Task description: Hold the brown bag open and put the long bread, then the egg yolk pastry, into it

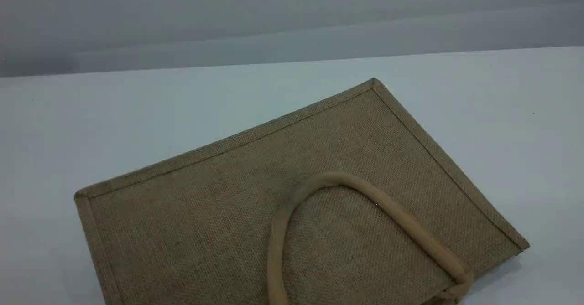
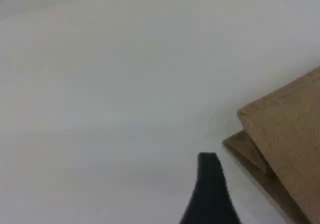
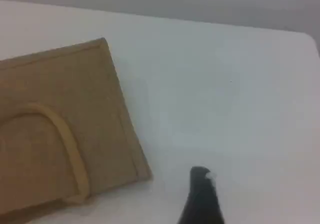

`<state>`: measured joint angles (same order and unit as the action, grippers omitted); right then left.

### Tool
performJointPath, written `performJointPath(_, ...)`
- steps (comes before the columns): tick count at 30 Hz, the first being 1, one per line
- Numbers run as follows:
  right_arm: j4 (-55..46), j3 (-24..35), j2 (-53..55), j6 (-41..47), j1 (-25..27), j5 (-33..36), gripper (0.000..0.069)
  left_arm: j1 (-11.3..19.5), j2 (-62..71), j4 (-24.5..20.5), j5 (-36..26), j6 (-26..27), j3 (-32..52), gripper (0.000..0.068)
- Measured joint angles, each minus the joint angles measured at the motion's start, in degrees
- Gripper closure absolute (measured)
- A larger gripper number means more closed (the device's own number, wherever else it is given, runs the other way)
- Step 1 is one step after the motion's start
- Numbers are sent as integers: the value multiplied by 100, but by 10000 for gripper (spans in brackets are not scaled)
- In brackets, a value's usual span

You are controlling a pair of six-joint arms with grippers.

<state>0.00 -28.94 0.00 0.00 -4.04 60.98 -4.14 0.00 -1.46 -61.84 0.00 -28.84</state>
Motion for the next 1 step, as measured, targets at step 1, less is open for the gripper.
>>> performJointPath(1, 0, 0, 0, 0, 0, 0, 232, 0, 0, 0, 0, 0, 0, 213)
